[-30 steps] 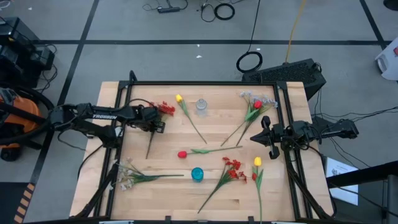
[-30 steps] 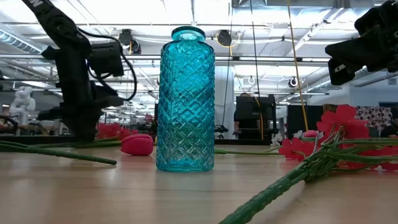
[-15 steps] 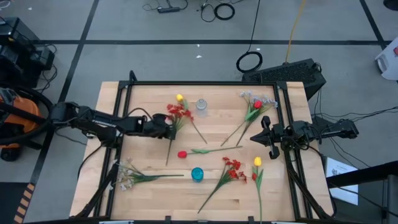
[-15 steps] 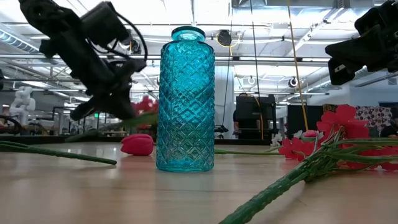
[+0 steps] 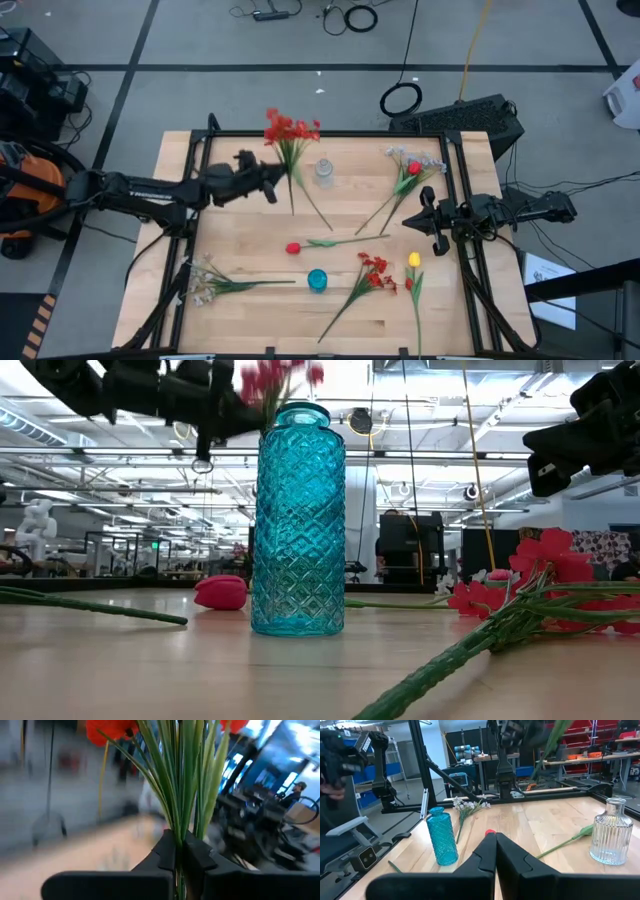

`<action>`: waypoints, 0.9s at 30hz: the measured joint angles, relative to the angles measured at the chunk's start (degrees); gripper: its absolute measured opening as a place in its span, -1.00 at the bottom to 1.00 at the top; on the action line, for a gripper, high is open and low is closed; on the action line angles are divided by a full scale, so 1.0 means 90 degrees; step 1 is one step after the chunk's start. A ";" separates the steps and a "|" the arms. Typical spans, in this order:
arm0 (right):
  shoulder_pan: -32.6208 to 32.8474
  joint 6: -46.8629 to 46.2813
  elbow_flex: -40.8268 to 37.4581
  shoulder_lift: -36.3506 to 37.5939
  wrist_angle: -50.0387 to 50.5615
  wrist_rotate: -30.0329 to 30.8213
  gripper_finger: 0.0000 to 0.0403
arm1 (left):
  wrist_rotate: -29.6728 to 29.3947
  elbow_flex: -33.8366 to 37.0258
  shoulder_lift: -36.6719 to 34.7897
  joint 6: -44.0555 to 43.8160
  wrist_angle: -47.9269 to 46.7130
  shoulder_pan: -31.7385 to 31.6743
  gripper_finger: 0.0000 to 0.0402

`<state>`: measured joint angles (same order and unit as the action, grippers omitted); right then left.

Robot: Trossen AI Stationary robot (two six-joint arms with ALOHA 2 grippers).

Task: Sort flowers into vase by color
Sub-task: Put the top orange flowers into the transparent vase

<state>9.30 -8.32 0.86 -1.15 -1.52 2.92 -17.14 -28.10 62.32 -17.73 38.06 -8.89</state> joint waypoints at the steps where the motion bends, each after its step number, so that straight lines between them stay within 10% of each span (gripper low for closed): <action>1: 0.0000 0.0000 0.0000 0.0000 0.0000 0.0002 -1.00 | 0.0060 0.0000 0.0022 0.0585 0.0295 -0.0066 -0.92; 16: 0.0000 0.0000 0.0000 0.0002 0.0000 0.0002 -1.00 | 0.3575 -0.0132 0.1846 0.1356 0.3526 -0.1901 -0.92; 27: 0.0002 -0.0002 -0.0002 0.0002 0.0000 0.0002 -1.00 | 0.4924 -0.1438 0.3067 0.1399 0.3593 -0.2501 -0.92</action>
<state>9.32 -8.34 0.84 -1.13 -1.52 2.94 27.17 -41.04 89.92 -5.14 70.40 -31.40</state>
